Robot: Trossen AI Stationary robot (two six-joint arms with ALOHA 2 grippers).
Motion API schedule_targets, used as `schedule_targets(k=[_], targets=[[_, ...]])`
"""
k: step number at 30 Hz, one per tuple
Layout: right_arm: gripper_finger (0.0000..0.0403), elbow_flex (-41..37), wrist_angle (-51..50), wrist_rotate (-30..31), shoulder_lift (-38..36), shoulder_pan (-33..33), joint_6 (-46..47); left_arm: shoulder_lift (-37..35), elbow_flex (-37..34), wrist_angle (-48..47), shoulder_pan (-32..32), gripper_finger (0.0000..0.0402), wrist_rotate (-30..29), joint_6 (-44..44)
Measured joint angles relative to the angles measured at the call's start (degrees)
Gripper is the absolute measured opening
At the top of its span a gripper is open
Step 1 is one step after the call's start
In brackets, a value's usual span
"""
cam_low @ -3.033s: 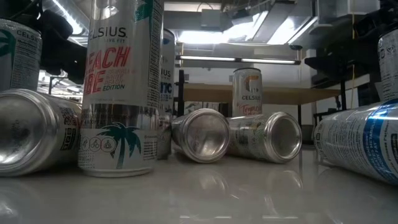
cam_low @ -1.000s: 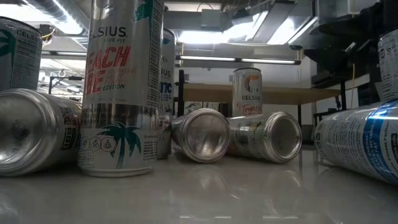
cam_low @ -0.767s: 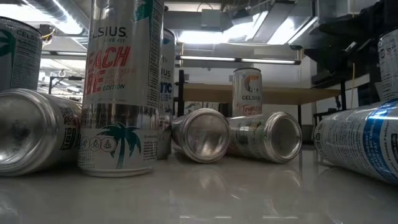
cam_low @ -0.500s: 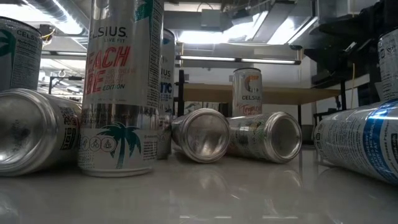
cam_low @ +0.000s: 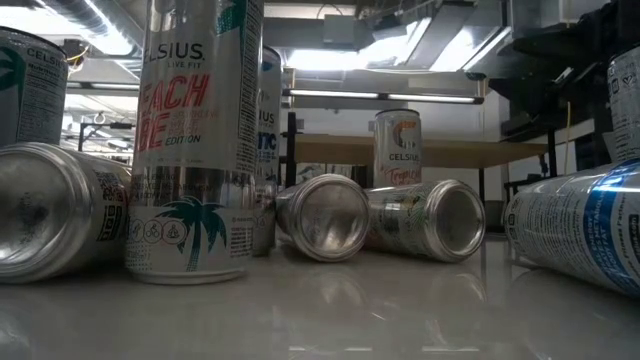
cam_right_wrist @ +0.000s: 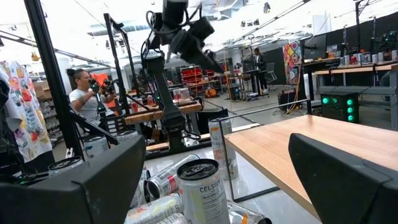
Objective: Place canned beverage on shelf
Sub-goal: Put the orange soda can on the shelf
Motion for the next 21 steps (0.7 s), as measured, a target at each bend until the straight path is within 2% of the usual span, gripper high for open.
schedule_targets(k=[8, 13, 21], targets=[[0.0389, 0.0, 0.0, 0.0, 0.0, 0.0, 0.0, 0.0, -5.2, -0.4, 0.0, 0.0334, 0.6, -2.0], [0.0389, 0.0, 0.0, 0.0, 0.0, 0.0, 0.0, 0.0, -8.1, -0.1, 0.0, 0.0334, 3.1, -4.7], [0.0389, 0.0, 0.0, 0.0, 0.0, 0.0, 0.0, 0.0, -14.7, 7.0, -2.3, 0.0334, 3.3, -4.7]])
